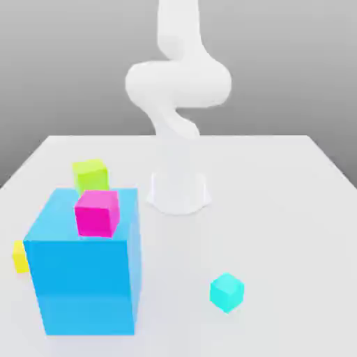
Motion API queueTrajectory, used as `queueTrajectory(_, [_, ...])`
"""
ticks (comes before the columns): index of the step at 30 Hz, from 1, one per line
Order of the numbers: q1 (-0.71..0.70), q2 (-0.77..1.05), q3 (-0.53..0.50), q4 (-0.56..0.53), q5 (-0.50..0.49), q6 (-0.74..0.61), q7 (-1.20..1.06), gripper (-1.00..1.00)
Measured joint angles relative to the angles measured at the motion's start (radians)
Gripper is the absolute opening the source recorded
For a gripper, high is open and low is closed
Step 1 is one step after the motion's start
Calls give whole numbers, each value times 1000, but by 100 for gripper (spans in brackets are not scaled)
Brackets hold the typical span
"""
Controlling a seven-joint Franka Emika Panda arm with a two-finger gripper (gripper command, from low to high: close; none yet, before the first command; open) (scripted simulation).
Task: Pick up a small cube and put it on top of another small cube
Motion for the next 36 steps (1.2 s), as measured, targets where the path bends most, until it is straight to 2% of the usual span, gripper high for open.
queueTrajectory(7, [-12,276,72,-139,-128,156,-56,0])
queueTrajectory(13, [4,498,90,-254,-186,287,-136,0])
queueTrajectory(17, [31,636,98,-334,-164,381,-233,0])
queueTrajectory(21, [61,760,140,-414,-42,477,-399,0])
queueTrajectory(23, [58,807,147,-420,-22,516,-425,0])
queueTrajectory(26, [67,872,133,-410,-44,570,-410,0])
queueTrajectory(32, [143,1008,41,-385,-111,677,-361,0])
queueTrajectory(33, [157,1028,25,-382,-118,693,-356,-100])
queueTrajectory(36, [157,1028,25,-382,-119,692,-356,-100])
